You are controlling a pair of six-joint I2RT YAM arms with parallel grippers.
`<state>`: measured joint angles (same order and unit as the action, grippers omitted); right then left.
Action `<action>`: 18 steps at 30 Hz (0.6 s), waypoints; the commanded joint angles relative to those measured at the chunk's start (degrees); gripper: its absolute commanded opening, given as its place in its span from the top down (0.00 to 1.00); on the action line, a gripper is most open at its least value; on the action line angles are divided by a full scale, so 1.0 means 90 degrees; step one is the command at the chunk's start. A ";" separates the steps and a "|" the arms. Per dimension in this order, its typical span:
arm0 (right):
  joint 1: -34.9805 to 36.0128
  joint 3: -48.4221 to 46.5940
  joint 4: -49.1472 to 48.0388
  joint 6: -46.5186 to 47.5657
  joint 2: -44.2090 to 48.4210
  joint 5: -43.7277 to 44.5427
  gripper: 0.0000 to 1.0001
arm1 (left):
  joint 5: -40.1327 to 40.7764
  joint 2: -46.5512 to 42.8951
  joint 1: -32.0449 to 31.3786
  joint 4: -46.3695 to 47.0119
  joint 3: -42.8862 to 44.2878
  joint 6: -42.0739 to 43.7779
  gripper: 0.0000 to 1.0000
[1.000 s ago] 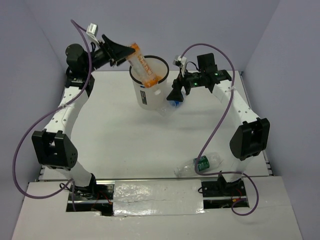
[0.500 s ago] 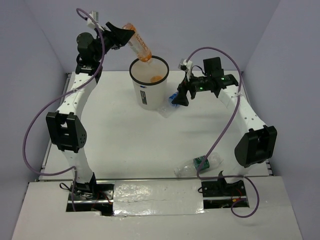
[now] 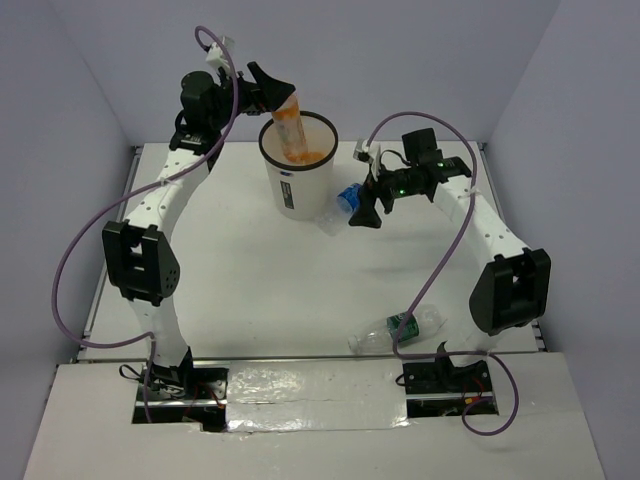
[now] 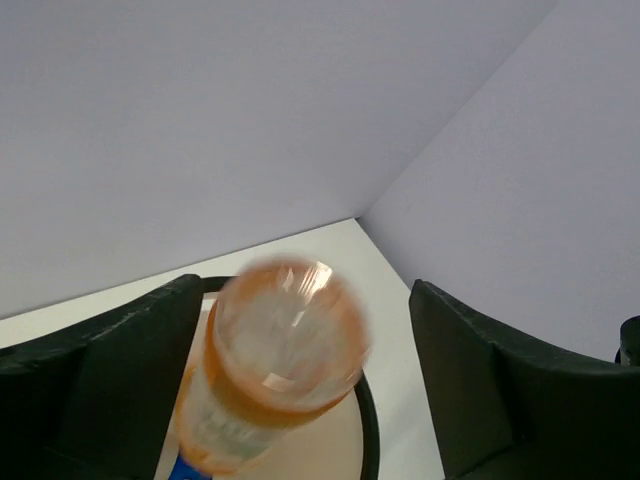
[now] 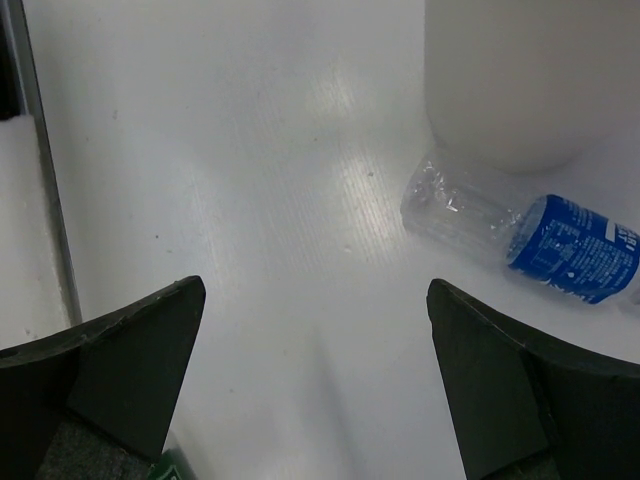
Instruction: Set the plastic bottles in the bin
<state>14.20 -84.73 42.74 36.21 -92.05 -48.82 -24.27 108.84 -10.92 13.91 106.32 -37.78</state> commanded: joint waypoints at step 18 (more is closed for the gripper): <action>0.0903 0.1229 0.1104 0.3368 0.0617 0.0501 0.00 | 0.0578 -0.1838 0.0441 -0.0676 -0.1002 0.0761 0.01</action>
<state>22.13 -76.44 60.23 64.05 -90.89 -48.29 -21.28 97.56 -9.23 6.26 98.89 -32.71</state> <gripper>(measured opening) 0.994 0.993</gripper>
